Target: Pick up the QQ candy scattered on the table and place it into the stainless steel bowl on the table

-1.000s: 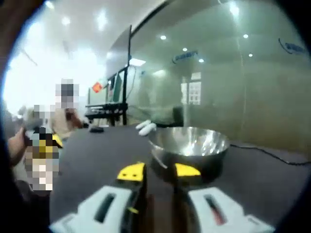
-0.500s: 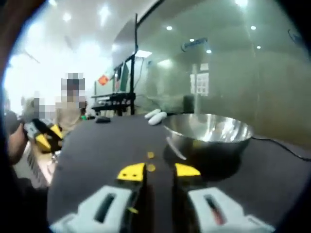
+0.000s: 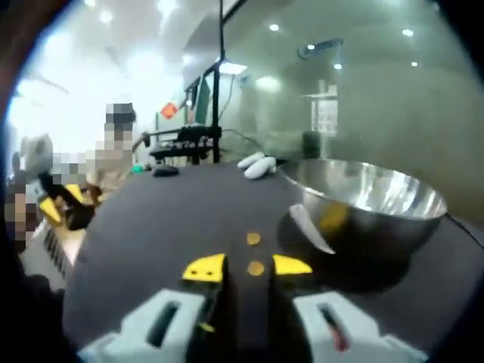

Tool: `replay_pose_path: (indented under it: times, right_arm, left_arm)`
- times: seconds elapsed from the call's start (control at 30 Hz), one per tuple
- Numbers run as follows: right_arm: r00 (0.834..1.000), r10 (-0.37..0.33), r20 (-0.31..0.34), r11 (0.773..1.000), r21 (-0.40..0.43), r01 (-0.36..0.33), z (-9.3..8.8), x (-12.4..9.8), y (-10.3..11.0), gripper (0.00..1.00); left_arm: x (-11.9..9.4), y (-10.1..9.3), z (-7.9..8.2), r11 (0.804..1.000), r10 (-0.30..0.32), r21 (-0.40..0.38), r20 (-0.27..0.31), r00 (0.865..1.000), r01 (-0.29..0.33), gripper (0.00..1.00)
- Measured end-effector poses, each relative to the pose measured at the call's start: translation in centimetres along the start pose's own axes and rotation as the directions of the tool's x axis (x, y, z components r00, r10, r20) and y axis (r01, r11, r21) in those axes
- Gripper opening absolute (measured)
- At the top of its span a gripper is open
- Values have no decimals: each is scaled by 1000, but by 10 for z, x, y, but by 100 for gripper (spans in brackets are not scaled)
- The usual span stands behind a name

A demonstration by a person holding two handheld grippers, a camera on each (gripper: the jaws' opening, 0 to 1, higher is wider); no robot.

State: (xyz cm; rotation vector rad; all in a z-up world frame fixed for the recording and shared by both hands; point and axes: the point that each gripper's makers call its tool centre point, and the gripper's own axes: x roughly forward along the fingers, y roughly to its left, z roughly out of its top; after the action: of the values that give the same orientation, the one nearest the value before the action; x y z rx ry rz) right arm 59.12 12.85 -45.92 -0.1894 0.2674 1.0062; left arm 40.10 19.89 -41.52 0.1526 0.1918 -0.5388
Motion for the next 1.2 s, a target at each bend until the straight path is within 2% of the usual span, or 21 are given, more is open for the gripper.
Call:
replay_pose_path:
  times: [0.23,0.33,0.4,0.43,0.9,1.03,1.2]
  right_arm:
    - [999,0,-47,1000,-26,-1,-8,10,7,22]
    - [996,-11,-89,999,-34,8,-16,14,1,18]
    - [997,8,-75,1000,8,-8,-15,19,-3,12]
    - [997,6,-73,1000,2,-6,-15,19,-2,10]
    - [999,0,-46,1000,16,1,-16,17,2,10]
    - [999,-9,-47,1000,2,9,-16,16,4,10]
    - [998,-27,-49,998,-57,24,-16,9,7,10]
  left_arm:
    - [-3,5,-3,1000,10,-8,-3,1000,-10,25]
    - [-3,7,-4,1000,13,-8,-5,1000,-13,25]
    - [-4,8,-4,1000,15,-7,-6,1000,-15,25]
    - [-4,8,-4,1000,16,-7,-7,1000,-16,25]
    - [-1,4,-5,1000,11,-5,-13,1000,-11,25]
    - [-2,4,-5,1000,14,-3,-15,1000,-14,25]
    - [-4,5,-6,1000,22,3,-18,1000,-21,25]
